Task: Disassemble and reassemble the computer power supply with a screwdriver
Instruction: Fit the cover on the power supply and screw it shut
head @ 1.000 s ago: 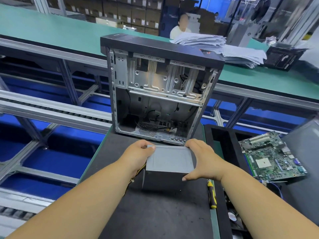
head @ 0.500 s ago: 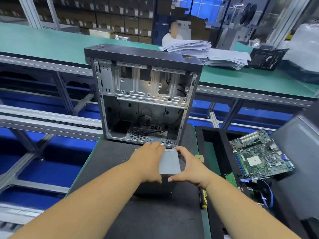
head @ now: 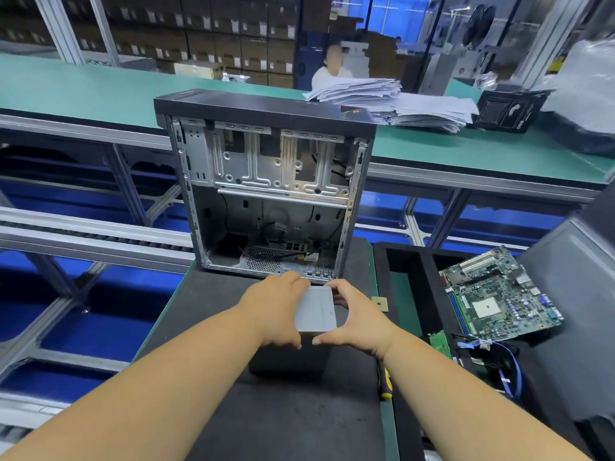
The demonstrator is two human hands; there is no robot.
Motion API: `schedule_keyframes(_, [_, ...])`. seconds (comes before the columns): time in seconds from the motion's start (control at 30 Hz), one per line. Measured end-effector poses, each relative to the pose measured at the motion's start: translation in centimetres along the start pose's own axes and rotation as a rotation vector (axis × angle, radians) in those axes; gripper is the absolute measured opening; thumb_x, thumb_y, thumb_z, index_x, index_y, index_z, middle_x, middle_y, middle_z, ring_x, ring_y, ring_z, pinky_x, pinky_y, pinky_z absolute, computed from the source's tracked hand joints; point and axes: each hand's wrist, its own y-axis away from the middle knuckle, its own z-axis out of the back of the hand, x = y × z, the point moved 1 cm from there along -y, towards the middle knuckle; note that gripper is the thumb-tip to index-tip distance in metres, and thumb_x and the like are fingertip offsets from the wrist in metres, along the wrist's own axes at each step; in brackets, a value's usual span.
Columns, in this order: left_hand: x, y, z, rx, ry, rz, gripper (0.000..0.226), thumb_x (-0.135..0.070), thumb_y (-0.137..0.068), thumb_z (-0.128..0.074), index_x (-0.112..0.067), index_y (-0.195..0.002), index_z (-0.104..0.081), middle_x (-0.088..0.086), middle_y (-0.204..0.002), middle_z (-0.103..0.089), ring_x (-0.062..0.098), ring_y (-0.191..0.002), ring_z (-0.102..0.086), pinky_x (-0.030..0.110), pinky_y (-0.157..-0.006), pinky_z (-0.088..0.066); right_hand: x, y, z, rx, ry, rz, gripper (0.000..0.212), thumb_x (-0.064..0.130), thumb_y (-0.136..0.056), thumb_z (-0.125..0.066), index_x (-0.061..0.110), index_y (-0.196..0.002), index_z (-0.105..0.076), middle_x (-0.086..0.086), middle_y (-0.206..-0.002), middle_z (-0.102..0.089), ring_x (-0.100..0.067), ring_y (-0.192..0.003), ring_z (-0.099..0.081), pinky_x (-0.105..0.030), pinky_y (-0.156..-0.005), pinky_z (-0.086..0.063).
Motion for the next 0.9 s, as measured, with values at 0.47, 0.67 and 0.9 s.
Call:
schedule_keyframes(0.47, [4.0, 1.7, 2.5, -0.163, 0.439, 0.166, 0.106, -0.067, -0.040, -0.081, -0.034, -0.134, -0.044, -0.013, -0.128, -0.047, 0.013, -0.115, -0.049, 0.034, -0.095, -0.044, -2.6, 2.4, 1.1, 0.054, -0.202, -0.281, 0.136, 0.061, -0.051, -0.087, 0.038, -0.155, -0.002, 0.009, -0.148, -0.033, -0.008, -0.137, -0.031, -0.032, -0.111, -0.033])
schedule_keyframes(0.67, [5.0, 2.0, 6.3, -0.285, 0.881, 0.213, 0.090, -0.055, -0.036, -0.088, -0.038, -0.118, -0.057, -0.014, -0.117, -0.058, 0.013, -0.106, -0.059, 0.040, -0.092, -0.052, -1.4, 1.7, 0.8, 0.000, -0.563, -0.338, 0.111, 0.032, -0.064, -0.089, 0.021, -0.153, -0.023, -0.006, -0.146, -0.046, -0.020, -0.135, -0.045, -0.040, -0.115, -0.034])
schedule_keyframes(0.9, [3.0, 1.3, 7.7, -0.226, 1.566, 0.098, 0.054, -0.019, -0.061, -0.083, -0.011, -0.112, -0.068, 0.015, -0.112, -0.071, 0.029, -0.094, -0.072, 0.038, -0.070, -0.059, 4.4, 0.5, 1.7, -0.108, -1.008, -0.131, 0.062, 0.013, -0.068, -0.077, 0.009, -0.127, -0.058, -0.010, -0.119, -0.070, -0.025, -0.110, -0.067, -0.039, -0.094, -0.053])
